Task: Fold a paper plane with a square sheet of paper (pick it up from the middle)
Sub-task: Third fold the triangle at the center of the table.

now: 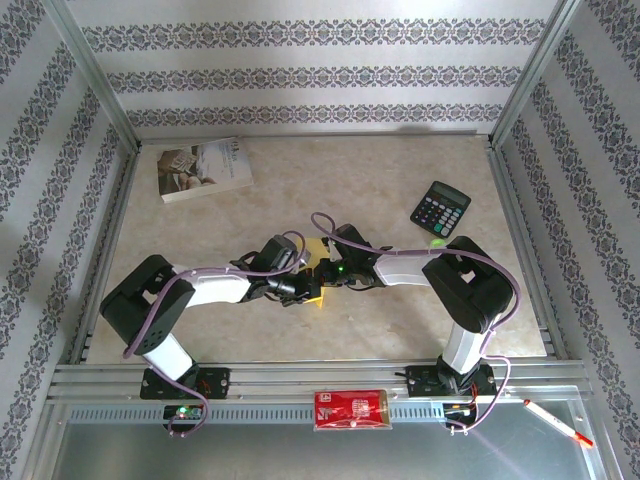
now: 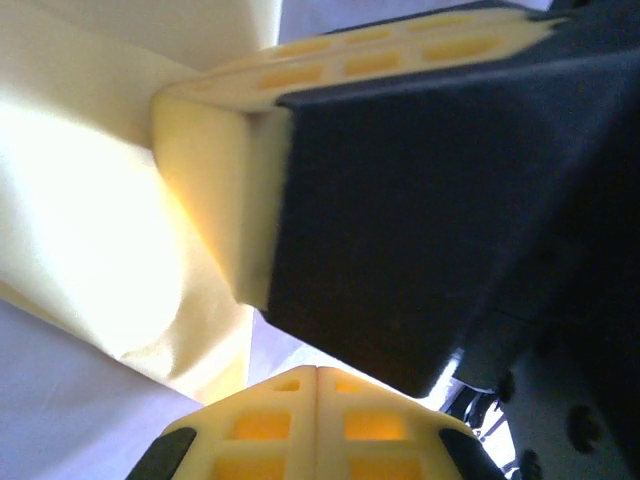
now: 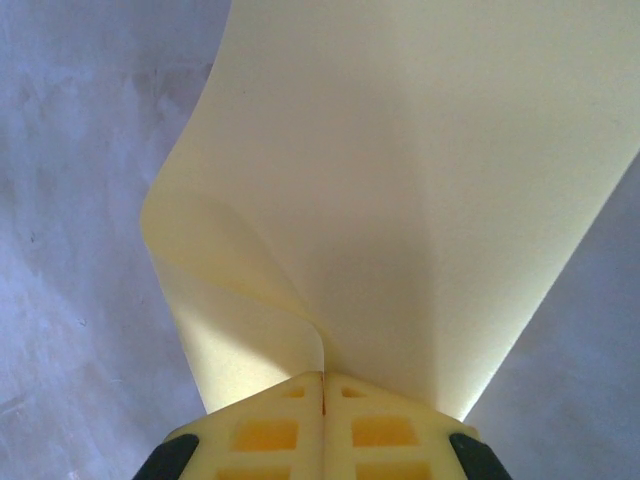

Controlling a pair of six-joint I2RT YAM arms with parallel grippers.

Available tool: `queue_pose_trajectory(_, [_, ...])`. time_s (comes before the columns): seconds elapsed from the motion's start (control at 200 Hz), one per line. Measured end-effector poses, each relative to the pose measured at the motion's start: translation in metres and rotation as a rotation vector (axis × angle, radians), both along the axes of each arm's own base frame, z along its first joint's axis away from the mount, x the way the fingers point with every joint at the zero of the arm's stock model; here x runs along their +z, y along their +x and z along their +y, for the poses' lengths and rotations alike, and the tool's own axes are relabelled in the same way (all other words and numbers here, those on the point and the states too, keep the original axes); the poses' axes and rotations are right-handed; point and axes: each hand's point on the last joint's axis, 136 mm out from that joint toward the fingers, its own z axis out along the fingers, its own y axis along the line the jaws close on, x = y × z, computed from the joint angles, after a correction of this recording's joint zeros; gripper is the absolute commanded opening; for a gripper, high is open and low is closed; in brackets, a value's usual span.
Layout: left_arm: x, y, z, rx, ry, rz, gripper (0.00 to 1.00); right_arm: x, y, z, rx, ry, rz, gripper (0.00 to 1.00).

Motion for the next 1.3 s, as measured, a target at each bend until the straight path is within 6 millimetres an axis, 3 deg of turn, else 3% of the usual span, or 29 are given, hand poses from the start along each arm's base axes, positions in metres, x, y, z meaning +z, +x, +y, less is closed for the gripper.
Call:
queue_pose_trajectory(0.325, [-0.024, -0.002, -0.001, 0.000, 0.022, 0.052, 0.00, 0.000, 0.000, 0.001, -0.005, 0.008, 0.010, 0.01])
queue_pose_trajectory(0.889, [-0.024, -0.006, -0.001, -0.057, 0.103, 0.018, 0.00, 0.000, -0.001, 0.002, -0.003, 0.017, 0.016, 0.01])
queue_pose_trajectory(1.104, [-0.022, -0.021, 0.000, -0.086, 0.126, 0.033, 0.00, 0.000, 0.000, 0.003, -0.005, 0.021, 0.015, 0.01])
queue_pose_trajectory(1.304, [-0.006, -0.023, 0.001, -0.091, 0.099, 0.020, 0.00, 0.000, 0.001, 0.004, -0.008, 0.025, 0.014, 0.01])
